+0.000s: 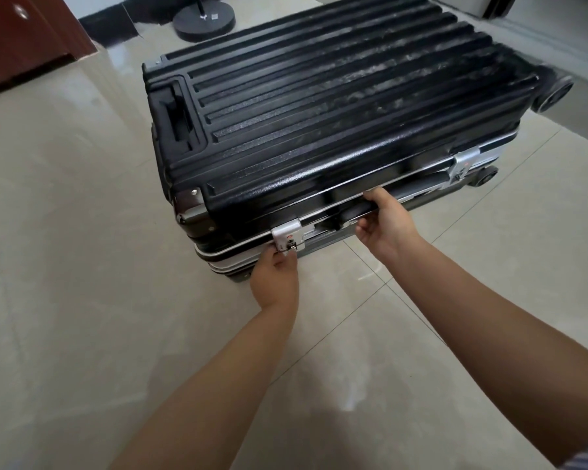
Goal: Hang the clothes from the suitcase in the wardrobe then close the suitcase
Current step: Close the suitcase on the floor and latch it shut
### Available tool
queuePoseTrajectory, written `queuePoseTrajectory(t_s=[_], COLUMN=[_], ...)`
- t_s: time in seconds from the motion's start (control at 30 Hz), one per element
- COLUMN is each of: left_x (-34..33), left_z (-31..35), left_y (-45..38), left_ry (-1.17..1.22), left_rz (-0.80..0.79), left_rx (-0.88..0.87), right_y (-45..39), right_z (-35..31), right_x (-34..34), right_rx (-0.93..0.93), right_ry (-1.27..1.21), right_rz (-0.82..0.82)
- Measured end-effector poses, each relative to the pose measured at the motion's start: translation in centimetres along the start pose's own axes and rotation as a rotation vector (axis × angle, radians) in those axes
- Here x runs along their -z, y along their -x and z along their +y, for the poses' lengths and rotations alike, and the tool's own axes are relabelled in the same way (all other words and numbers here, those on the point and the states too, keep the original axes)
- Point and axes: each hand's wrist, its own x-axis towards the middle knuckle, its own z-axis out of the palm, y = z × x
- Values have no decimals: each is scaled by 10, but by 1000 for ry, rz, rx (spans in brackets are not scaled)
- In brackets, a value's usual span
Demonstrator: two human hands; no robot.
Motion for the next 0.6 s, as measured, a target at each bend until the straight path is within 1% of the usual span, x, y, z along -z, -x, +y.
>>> queuePoseTrajectory(t_s=[0.07, 0.17, 0.27, 0.37, 0.4, 0.43, 0.5, 0.57, 0.6], left_x=[-2, 2, 12, 23, 25, 27, 31, 38, 42], left_z=[2, 7, 13, 18, 17, 17, 18, 20, 20], left_y=[-3, -7, -8, -5, -4, -3, -3, -4, -4], left_ry=[-16, 11, 38, 0, -3, 3, 24, -49, -87], left_rz=[31, 37, 17, -68, -96, -107, -49, 49, 66], left_rx=[-1, 1, -71, -236, -271, -256, -214, -290, -347], right_y=[1, 2, 7, 17, 22, 27, 36, 39, 40], right_z=[1, 1, -7, -24, -31, -38, -51, -59, -60], right_x=[2, 2, -5, -16, -20, -24, -30, -34, -33], right_rx=[-12, -28, -10, 30, 51, 73, 121, 129, 114], right_ry=[2, -19, -119, -302, -344, -376, -397, -375, -359], right_rz=[-7, -3, -16, -167, -218, -267, -346, -328, -292])
